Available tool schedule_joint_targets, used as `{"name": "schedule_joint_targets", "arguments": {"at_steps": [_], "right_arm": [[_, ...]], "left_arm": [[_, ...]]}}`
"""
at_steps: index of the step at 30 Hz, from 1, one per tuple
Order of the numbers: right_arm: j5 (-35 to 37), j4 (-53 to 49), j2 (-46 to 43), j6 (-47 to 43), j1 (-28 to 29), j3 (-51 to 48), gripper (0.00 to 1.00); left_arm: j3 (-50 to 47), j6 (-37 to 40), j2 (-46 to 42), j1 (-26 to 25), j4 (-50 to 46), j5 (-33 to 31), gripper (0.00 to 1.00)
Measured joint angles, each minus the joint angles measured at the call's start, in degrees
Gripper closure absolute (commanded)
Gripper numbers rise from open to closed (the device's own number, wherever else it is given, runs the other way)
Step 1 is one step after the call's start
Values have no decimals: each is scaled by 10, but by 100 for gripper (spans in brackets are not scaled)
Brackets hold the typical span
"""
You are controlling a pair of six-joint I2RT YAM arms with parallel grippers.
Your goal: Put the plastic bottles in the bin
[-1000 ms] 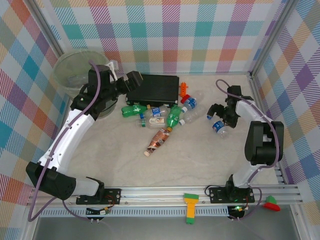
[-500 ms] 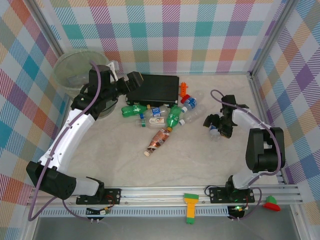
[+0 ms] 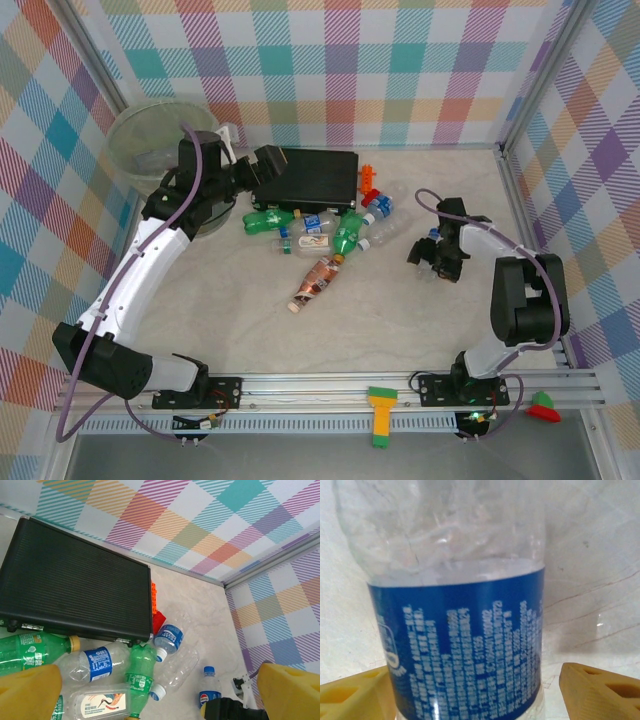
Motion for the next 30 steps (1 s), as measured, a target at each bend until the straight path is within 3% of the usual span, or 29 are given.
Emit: {"name": "schedule_joint_targets", "arguments": {"at_steps": [7, 11, 21, 30], "right_arm": [[16, 21, 0, -17, 2, 0, 37], [17, 27, 0, -26, 3, 0, 42], [26, 18, -61, -31, 49, 4, 43], [40, -4, -121, -50, 167, 106, 45]], "left_arm": [[0, 0, 0, 0, -1, 3, 1], [0, 0, 0, 0, -13, 2, 0], [0, -20, 10, 0, -8, 30, 0], [0, -88, 54, 0, 48, 110, 10]]}}
